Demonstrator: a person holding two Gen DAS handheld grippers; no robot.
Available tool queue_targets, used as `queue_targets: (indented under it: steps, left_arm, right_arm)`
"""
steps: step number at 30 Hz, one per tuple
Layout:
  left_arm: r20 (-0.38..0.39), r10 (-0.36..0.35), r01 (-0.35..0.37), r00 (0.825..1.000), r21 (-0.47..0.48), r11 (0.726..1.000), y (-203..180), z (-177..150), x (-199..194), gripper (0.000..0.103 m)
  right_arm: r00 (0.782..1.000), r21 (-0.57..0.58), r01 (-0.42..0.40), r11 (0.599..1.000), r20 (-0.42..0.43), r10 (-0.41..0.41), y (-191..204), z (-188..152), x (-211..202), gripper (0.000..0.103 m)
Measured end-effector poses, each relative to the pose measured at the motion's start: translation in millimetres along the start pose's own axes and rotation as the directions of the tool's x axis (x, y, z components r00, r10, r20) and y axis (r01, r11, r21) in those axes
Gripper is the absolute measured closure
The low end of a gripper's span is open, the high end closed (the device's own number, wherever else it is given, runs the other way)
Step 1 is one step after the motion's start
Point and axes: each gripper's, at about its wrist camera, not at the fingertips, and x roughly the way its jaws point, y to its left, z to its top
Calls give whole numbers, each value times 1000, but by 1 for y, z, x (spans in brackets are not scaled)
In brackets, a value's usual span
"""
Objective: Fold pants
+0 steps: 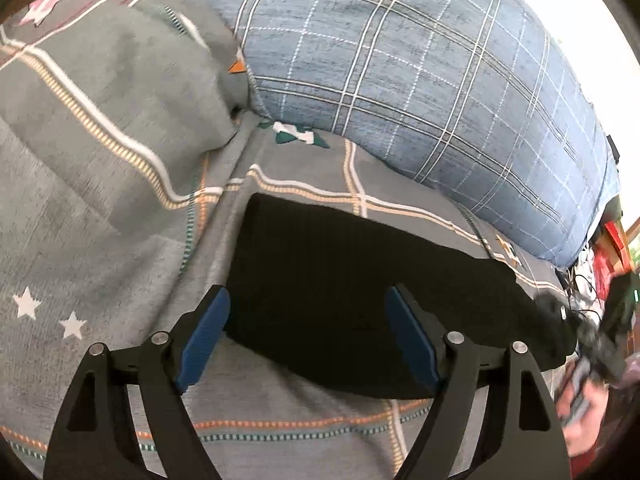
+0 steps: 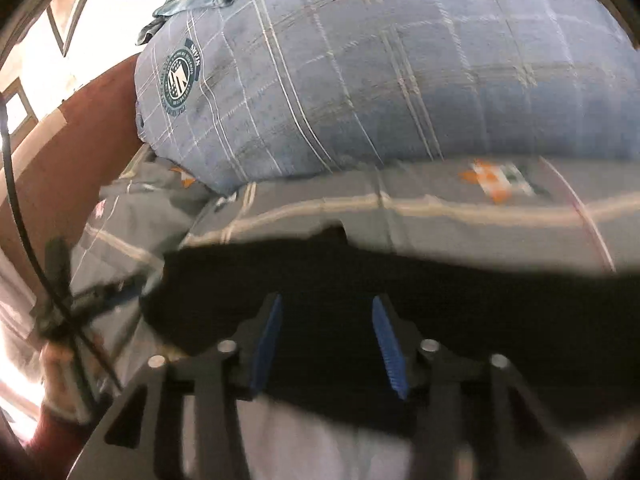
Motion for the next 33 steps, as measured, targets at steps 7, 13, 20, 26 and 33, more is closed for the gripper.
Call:
queue_targets:
  steps: [7,13,20,26,33]
  left_arm:
    - [-47,36,-35,998,9,999,4,-6,19,22]
    - [-41,43,-43,998,-11,999,7,-5,23,22]
    - [125,121,-134,985,96,986,-23,-3,-18,22]
    - [143,-5,-20,990,172,985,-73,-3,-32,22]
    - [17,-157,148,988,247,958,-149,-19,7,22]
  right_arm:
    - [988,-118,118,986,-85,-128,15,31,65,97]
    - [990,-35,110,993,-90,-113,-4,21,79,96]
    - [993,47,118,992,-6,-118,-22,-1,8,58]
    - [979,240,199,950,4,-206,-88,-56,-89,55]
    - [978,431,194,881,-14,-208,-148,-89,-120,54]
